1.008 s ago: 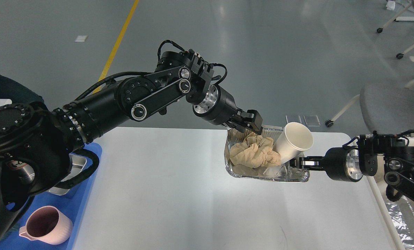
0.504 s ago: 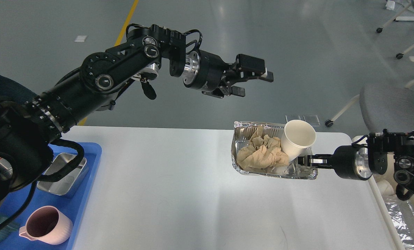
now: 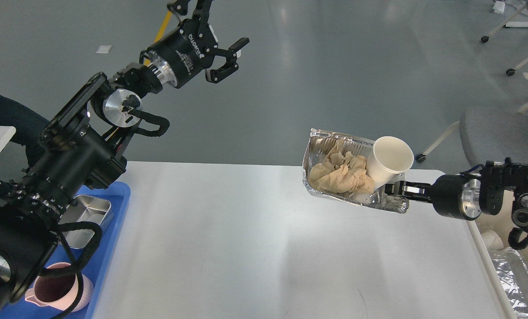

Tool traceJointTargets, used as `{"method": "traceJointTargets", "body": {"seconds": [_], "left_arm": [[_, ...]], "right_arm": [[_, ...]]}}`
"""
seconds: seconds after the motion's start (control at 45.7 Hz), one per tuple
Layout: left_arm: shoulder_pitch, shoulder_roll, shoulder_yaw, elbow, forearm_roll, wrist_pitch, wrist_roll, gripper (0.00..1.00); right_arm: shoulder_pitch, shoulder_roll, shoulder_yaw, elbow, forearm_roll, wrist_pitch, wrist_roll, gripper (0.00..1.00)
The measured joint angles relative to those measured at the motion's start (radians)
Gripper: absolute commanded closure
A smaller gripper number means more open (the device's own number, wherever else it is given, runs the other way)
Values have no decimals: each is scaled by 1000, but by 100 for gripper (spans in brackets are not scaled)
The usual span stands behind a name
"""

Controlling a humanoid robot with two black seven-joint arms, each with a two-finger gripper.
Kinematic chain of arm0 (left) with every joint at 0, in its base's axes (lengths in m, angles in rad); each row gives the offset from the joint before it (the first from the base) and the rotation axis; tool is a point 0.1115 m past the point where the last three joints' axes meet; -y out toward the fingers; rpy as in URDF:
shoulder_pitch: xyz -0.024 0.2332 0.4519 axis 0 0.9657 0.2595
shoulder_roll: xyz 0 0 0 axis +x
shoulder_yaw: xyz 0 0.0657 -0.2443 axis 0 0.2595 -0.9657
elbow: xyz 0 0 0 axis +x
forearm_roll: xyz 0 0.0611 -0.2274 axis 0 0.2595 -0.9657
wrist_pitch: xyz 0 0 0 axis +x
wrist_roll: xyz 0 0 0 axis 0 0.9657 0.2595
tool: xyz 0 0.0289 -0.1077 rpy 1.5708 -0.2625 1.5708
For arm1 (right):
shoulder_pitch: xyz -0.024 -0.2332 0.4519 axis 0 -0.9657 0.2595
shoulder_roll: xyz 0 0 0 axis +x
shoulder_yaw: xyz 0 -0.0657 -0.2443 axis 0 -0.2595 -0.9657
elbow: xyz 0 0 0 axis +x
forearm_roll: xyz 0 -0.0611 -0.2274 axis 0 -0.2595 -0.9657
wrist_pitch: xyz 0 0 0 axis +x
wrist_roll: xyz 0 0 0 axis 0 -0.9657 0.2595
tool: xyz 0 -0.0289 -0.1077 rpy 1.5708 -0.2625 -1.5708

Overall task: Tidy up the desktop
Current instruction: 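Swing the foil tray with the right gripper over the white bin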

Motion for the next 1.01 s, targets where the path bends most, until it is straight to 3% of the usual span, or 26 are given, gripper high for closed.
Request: {"method": "traceJointTargets", "body": {"seconds": [0.131, 0.46, 1.008], "left_arm": [[100, -15, -138, 2, -1, 0, 5, 2], [282, -19, -223, 4, -12, -13, 5, 2], [325, -30, -239, 3, -14, -14, -3, 2]], "right_arm": [[-22, -7, 44, -55, 64, -64, -9, 100], [-90, -10, 89, -209, 296, -280, -15, 100], [-196, 18, 77, -545, 361, -436, -14, 100]]}}
